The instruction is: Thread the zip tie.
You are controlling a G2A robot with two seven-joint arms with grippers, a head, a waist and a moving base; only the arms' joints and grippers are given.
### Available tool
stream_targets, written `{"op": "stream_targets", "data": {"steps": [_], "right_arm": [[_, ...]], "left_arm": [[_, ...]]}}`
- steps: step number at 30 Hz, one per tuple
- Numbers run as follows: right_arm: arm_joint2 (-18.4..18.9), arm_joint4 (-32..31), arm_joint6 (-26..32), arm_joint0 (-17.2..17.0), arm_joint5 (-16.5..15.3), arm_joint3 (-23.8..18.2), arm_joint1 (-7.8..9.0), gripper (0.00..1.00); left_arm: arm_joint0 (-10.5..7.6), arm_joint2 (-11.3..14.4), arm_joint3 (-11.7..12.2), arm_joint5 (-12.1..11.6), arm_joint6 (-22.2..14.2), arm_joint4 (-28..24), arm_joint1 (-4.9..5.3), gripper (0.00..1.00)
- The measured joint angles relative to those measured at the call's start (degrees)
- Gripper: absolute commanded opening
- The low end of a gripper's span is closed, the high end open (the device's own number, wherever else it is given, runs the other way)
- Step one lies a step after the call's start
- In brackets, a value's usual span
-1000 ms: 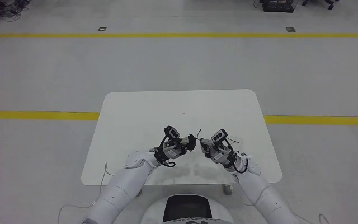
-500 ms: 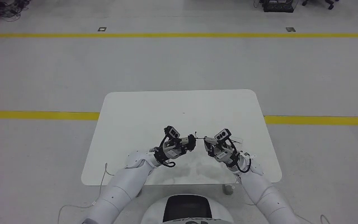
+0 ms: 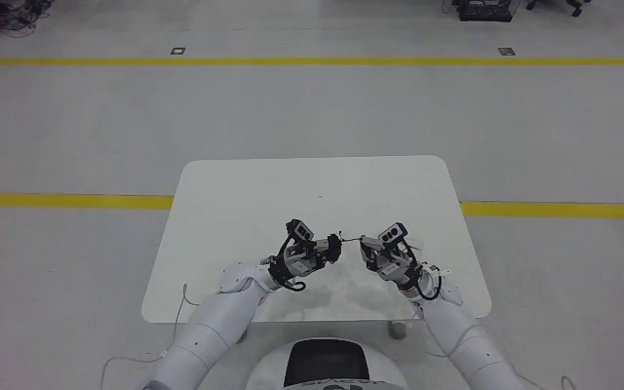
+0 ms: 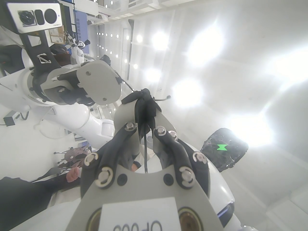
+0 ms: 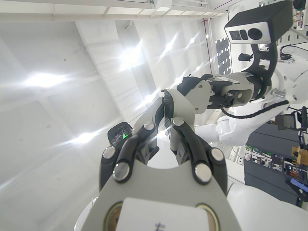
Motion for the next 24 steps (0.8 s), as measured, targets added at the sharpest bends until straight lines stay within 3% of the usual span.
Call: {"op": "stream_targets", "data": {"steps": [24], "right_arm": [[0.97, -0.34, -0.01, -0.29, 0.05, -0.22, -0.04, 0.0]], "left_arm": [[0.0, 0.0, 0.0, 0.0, 0.0, 0.0, 0.0, 0.0]]}}
